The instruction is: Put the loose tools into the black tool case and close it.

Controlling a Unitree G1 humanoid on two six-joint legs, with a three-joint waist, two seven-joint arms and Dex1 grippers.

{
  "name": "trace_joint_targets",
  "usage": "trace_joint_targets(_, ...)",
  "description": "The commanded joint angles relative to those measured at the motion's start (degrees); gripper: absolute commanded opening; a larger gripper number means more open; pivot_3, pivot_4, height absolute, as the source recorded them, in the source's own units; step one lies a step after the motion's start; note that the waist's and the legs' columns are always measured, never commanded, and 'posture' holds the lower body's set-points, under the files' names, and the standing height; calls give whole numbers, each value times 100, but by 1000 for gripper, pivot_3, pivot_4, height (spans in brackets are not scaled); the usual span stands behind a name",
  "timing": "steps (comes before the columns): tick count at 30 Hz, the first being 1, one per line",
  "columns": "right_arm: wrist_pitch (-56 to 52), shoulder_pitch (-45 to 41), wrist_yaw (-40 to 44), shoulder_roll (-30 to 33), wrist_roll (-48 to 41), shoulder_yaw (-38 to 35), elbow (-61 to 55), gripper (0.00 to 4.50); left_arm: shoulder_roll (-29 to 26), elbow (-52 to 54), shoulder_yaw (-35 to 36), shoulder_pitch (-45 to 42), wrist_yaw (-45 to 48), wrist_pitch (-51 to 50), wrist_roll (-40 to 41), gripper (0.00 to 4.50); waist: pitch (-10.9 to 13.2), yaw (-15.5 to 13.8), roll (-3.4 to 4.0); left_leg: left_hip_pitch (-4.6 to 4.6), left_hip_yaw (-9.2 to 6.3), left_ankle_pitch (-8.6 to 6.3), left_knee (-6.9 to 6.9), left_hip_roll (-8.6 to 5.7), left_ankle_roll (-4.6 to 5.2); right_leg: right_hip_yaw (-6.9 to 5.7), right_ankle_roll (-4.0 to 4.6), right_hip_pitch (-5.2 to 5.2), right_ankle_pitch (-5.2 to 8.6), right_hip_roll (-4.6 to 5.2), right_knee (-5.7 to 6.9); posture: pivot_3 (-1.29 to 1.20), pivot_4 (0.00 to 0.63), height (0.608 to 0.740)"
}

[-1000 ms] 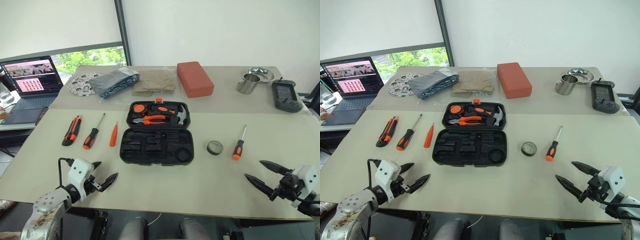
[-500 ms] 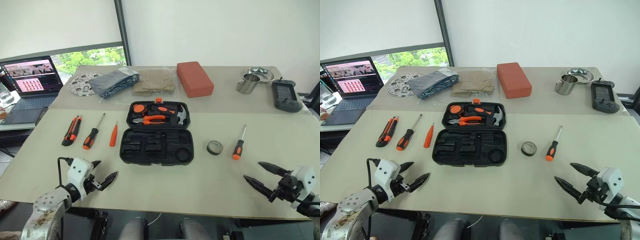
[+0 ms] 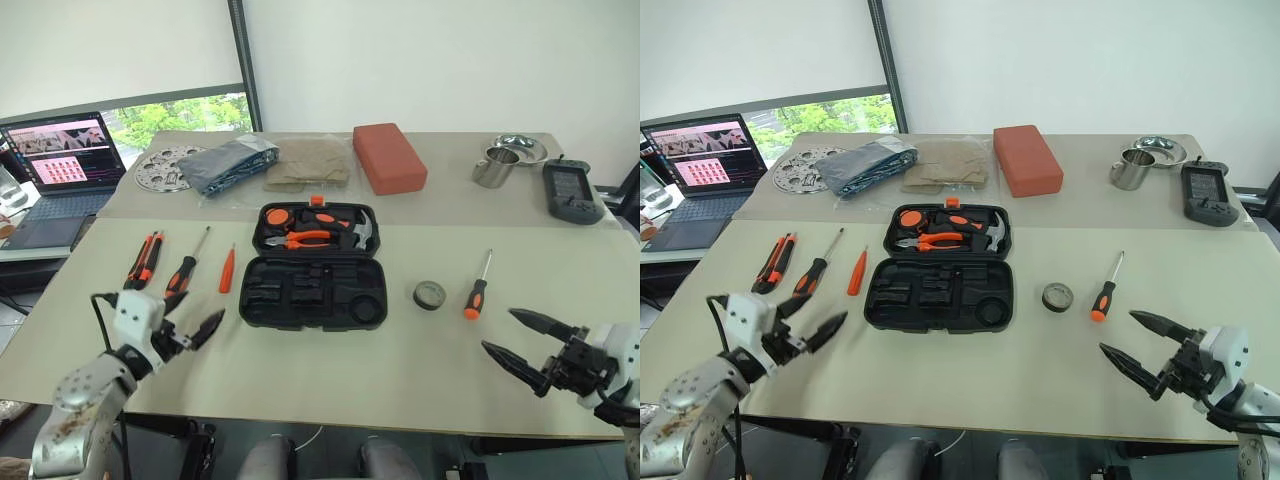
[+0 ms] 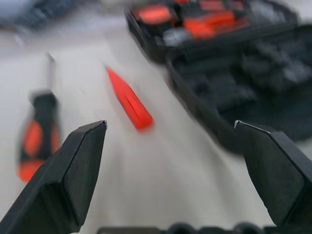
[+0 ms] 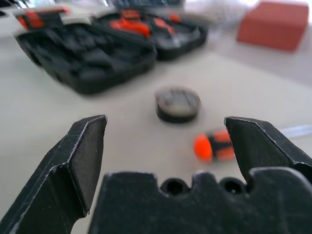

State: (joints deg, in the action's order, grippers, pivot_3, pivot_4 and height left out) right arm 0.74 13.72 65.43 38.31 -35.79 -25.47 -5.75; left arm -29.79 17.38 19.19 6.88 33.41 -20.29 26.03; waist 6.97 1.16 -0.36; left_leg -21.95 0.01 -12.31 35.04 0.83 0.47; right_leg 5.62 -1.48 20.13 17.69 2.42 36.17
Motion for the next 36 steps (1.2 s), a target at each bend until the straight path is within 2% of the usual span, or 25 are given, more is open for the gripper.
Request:
trace_joint_targets(1, -626, -318, -182, 244, -442, 193, -991, 4463, -167, 68, 112, -571, -638, -582, -114, 4500, 1, 8, -2, 1, -2, 0, 3, -1, 0, -2, -1, 1, -1, -1, 3, 0, 150, 740)
trace_joint_targets(6, -1261, -616, -370, 393, -720, 472, -1694, 4463, -354, -158, 91, -1348, -1430, -1684, -322, 4500, 4, -18, -13, 1, -17, 0, 3, -2, 0, -8, -2, 2, -1, -11, 3, 0, 150, 740)
trace_joint_targets(11, -1464, -792, -453, 404, -718, 625, -1950, 4463, -391, -607, -196, -1867, -1690, -2292, -529, 4500, 6, -32, -19, -2, -20, 0, -4, -5, 0, -11, -2, 4, -1, -8, -1, 0, 150, 740)
trace_joint_targets(19, -1461, -736, -401, 373, -675, 578, -2018, 4463, -375, -1671, -683, -2417, -1842, -2224, -1095, 4500, 5, -31, -21, 0, -23, 0, -4, -6, 0, -13, -2, 5, -2, -8, 1, 0, 150, 740)
trace_joint_targets(26, -1412, -705, -450, 306, -686, 542, -2068, 4463, -338, -2565, -893, -2721, -1580, -2196, -1189, 4500, 5, -32, -21, 3, -22, 0, -4, -5, 0, -13, -1, 6, -2, -9, 6, 0, 150, 740)
trace_joint_targets(27, -1397, -701, -455, 295, -688, 524, -2063, 4500, -341, -2629, -912, -2737, -1550, -2187, -1202, 3973, 4, -33, -20, 3, -22, 0, -3, -6, 0, -13, -1, 6, -2, -9, 6, 0, 150, 740)
trace_joint_targets(28, -1380, -701, -460, 279, -690, 503, -2048, 4500, -332, -2693, -917, -2755, -1537, -2170, -1213, 3796, 4, -33, -20, 3, -22, 0, -3, -6, 0, -13, -1, 5, -2, -8, 7, 0, 150, 740)
trace_joint_targets(34, -1334, -647, -435, 196, -680, 461, -2010, 4500, -295, -2788, -929, -2761, -1484, -2096, -1237, 1493, 1, -6, -17, 11, -20, 0, -4, -3, 0, -11, -1, 4, -2, -10, 15, 0, 150, 740)
trace_joint_targets(36, -1337, -641, -429, 185, -684, 450, -2014, 4500, -295, -2777, -915, -2738, -1487, -2083, -1246, 969, 1, 3, -17, 14, -19, 0, -4, -3, 0, -9, -1, 4, -2, -12, 19, 0, 150, 740)
